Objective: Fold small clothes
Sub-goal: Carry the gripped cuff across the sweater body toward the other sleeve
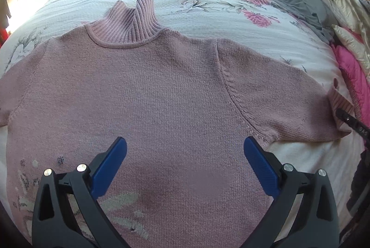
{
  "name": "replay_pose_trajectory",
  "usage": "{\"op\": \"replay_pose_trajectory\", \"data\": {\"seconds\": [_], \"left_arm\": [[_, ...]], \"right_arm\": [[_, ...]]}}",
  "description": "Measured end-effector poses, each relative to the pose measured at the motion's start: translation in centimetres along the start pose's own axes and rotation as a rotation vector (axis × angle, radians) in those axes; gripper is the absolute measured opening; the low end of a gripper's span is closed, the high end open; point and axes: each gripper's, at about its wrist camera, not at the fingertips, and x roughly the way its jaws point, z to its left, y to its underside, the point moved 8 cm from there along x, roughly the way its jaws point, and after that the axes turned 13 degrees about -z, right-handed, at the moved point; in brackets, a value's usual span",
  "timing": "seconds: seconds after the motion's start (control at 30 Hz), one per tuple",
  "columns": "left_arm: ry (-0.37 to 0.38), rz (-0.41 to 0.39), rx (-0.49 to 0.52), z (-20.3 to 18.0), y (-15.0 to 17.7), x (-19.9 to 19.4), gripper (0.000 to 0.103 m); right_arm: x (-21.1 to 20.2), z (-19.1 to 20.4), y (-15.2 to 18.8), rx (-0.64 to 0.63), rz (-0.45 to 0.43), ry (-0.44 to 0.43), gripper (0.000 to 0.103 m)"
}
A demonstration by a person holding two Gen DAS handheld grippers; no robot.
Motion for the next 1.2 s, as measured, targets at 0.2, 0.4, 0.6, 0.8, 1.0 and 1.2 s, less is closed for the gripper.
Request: {"op": "replay_pose_trajectory", "data": {"seconds": [0.2, 0.4, 0.6, 0.8, 1.0, 1.2], "left_arm": [[0.061, 0.023, 0.001, -3.0, -0.2, 0.8, 0.1], [0.154, 0.06, 0.04, -8.3, -0.2, 2.3, 0.1], [0.307, 0.151, 0.035, -16.1, 0.8, 4.7, 0.1], [0.384, 0.22, 0.035, -23.1, 1.9, 7.0, 0.099], [0.39, 0.212, 0.046, -25.8, 2.0, 7.6, 0.095], [0.428, 0.244, 0.047, -27.1, 2.4, 8.0, 0.05]], "right_arm": [[2.1, 2.1, 3.4, -0.053, 0.062, -0.011, 0.016], [-1.1, 3.1, 5.5, 0.01, 0.052, -0.188, 0.032], [-5.0, -0.1, 8.7, 0.096, 0.05, -0.205, 0.032], [-7.9, -3.2, 11.2, 0.131, 0.019, -0.151, 0.032], [-8.7, -4.1, 12.8, 0.121, 0.008, -0.113, 0.033], [-8.4, -4.1, 13.2, 0.177, -0.003, -0.122, 0.034]]}}
